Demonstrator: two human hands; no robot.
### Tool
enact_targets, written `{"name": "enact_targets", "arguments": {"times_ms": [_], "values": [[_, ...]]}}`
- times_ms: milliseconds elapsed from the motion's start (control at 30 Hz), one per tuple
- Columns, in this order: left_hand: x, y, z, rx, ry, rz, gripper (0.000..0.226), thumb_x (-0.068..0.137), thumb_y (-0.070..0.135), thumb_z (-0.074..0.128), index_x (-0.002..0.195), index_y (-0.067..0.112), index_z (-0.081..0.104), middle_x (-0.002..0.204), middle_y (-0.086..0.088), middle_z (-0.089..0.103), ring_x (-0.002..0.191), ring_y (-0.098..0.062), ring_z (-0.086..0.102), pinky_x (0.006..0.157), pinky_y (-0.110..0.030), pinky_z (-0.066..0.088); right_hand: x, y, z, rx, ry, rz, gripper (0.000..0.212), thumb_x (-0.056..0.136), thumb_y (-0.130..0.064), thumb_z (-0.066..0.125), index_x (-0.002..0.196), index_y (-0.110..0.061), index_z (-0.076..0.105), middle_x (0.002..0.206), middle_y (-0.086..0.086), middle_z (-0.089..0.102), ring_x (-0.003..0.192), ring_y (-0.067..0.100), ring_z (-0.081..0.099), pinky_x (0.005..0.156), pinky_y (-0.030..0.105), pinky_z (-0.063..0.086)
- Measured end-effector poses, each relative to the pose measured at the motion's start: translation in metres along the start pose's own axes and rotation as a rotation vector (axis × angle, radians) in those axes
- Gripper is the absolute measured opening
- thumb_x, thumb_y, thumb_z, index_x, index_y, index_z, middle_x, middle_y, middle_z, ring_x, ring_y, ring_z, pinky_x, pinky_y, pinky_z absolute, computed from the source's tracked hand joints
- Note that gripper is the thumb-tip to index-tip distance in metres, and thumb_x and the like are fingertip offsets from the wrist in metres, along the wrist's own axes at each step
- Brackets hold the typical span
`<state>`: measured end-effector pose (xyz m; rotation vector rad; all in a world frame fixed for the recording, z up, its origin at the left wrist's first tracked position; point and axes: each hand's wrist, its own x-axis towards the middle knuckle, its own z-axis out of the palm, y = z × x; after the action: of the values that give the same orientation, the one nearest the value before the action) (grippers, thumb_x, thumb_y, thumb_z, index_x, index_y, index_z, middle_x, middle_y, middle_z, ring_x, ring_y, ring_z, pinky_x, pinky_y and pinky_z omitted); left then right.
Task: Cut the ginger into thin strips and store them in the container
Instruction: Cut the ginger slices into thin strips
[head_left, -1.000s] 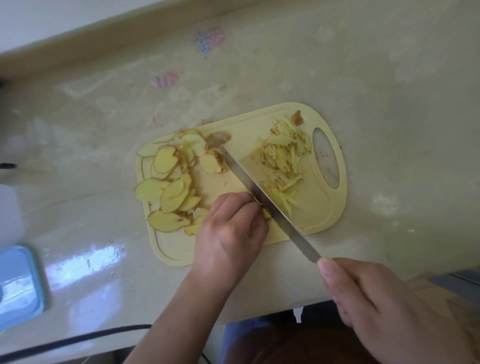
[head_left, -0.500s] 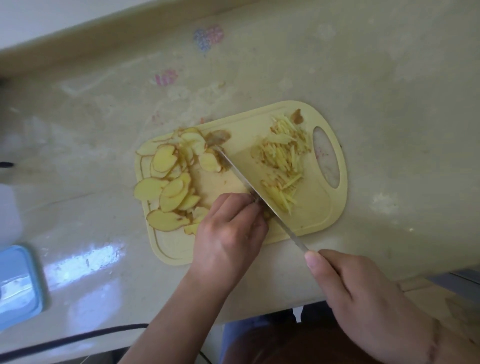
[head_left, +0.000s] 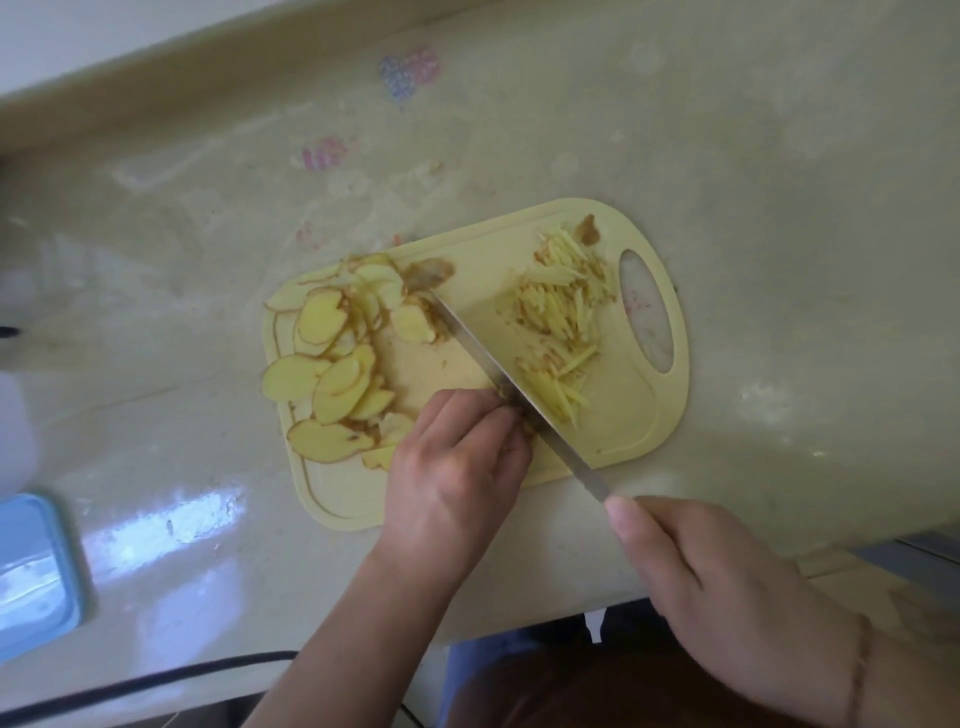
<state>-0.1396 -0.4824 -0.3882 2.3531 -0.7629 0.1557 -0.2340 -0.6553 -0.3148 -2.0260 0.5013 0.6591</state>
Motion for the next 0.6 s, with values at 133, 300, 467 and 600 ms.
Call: {"name": "enact_targets", "arguments": {"times_ms": [133, 300, 467, 600], "values": [[0.001, 0.002, -0.003, -0.006, -0.01, -0.004, 0.004, 0.085, -0.003, 0.072, 0.083, -0.001, 0.075, 0.088, -0.011, 0.069, 0.078, -0.026, 0.064, 0.075, -0.027, 0.051, 0.006, -0.002, -0.007, 0.005, 0.033, -0.042, 0.069, 0.08, -0.08, 0.018, 0.063, -0.018, 0.043, 0.049, 0.0, 0.047, 0.044, 0.008, 0.045, 0.049, 0.022, 0.035], [-0.002, 0.004, -0.005, -0.026, -0.036, -0.039, 0.003, 0.085, -0.002, 0.073, 0.086, -0.001, 0.075, 0.092, -0.011, 0.069, 0.081, -0.027, 0.065, 0.077, -0.027, 0.051, -0.01, 0.002, -0.012, 0.011, 0.045, -0.005, 0.068, 0.077, -0.082, 0.017, 0.071, -0.021, 0.046, 0.05, -0.002, 0.047, 0.048, 0.01, 0.045, 0.054, 0.026, 0.037], [0.0, 0.003, -0.004, -0.019, -0.044, -0.058, 0.008, 0.079, -0.006, 0.078, 0.084, 0.0, 0.076, 0.09, -0.01, 0.07, 0.081, -0.028, 0.065, 0.075, -0.031, 0.052, -0.026, -0.004, -0.003, -0.136, 0.2, -0.092, 0.084, 0.082, -0.089, 0.011, 0.061, -0.02, 0.054, 0.067, -0.004, 0.057, 0.054, 0.007, 0.053, 0.055, 0.023, 0.042], [0.0, 0.002, -0.005, -0.002, -0.043, -0.06, 0.007, 0.079, -0.005, 0.077, 0.08, 0.002, 0.075, 0.087, -0.007, 0.069, 0.078, -0.027, 0.064, 0.074, -0.029, 0.05, -0.03, -0.002, 0.001, -0.214, 0.348, -0.2, 0.077, 0.099, -0.071, 0.018, 0.057, -0.022, 0.061, 0.087, -0.007, 0.057, 0.055, 0.001, 0.054, 0.047, 0.016, 0.04]]}}
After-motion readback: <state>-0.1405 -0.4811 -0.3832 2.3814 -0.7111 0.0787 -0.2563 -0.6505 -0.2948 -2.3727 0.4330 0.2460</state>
